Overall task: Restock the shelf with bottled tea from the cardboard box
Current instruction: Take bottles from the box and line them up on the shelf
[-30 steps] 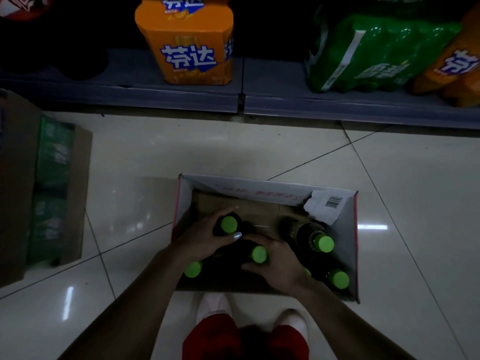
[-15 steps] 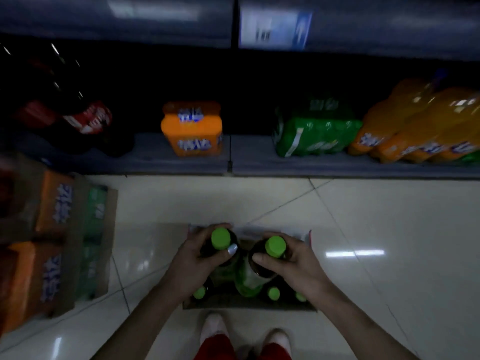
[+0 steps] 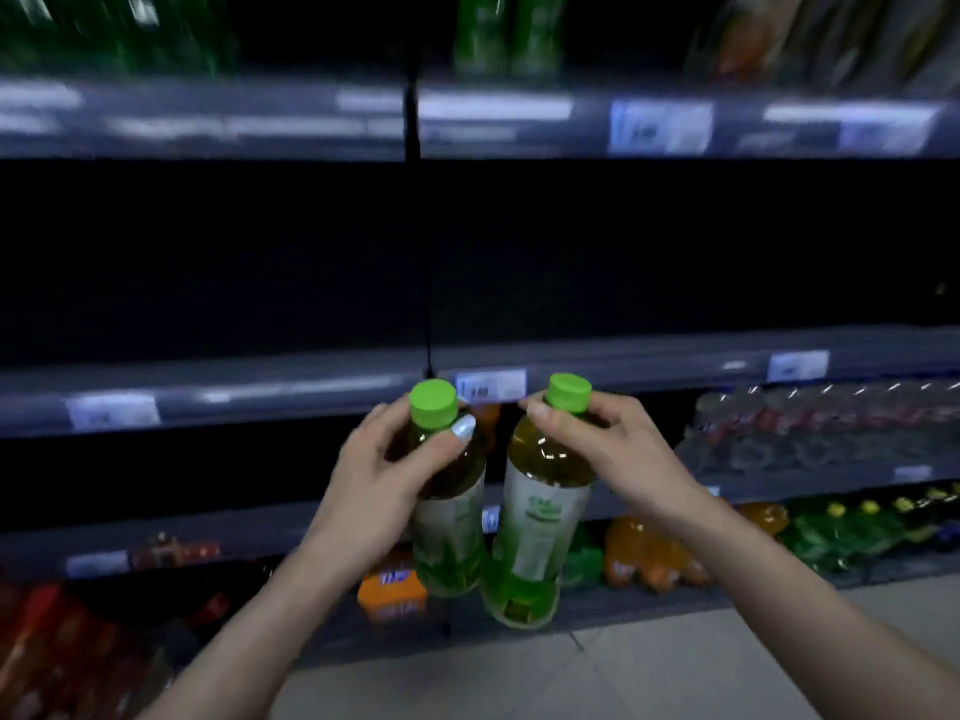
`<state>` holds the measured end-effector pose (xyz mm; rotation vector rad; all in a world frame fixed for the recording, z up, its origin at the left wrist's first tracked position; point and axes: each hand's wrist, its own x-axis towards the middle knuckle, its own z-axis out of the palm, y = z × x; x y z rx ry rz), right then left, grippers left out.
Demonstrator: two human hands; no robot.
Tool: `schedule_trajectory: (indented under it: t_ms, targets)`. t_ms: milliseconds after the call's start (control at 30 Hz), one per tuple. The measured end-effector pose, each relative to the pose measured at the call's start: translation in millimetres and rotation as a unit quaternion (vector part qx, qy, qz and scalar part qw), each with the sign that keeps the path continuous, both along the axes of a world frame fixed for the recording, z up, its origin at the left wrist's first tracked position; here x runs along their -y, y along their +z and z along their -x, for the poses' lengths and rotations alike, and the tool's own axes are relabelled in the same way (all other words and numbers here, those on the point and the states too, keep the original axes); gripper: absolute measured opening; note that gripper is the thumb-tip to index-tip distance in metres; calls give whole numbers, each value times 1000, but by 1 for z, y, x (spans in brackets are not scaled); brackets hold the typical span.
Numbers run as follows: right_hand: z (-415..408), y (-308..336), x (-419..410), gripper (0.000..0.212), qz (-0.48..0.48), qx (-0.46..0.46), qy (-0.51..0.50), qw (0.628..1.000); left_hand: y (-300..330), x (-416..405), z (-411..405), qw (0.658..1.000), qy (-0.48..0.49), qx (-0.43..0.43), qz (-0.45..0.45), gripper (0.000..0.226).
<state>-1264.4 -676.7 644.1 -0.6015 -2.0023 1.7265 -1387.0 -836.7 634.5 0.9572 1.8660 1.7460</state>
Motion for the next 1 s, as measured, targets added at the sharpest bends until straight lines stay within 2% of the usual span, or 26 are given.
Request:
schedule_trajectory:
  t_ms: [167,267,333,533,700,900,1000]
  targets:
    - [2,130,-33,54,-67,-79,-17,995,131,-40,0,996,0,-56,-71,17]
    - [4,181,-60,37,-74,-114,-32,990,186,-63,0,991,34,-70,-108,13]
    - [7,205,-78,38,-92,-131,-30,987,214,-78,0,988,57,-73,-127,10]
    - [24,265,-137,28,-144,-161,-2,976,271,-121,2,972,131,-93,-169,8]
    - [57,303,-175,38,-140,-161,-4,977,310,-150,25,964,183,-66,-179,8]
    - [103,321,-206,47,-90,-153,-71,981,329,-181,70,956,224,-113,-152,16]
    - [123,330,-211,56,-49,-157,-95,982,335,-195,94,954,244,-110,-134,32]
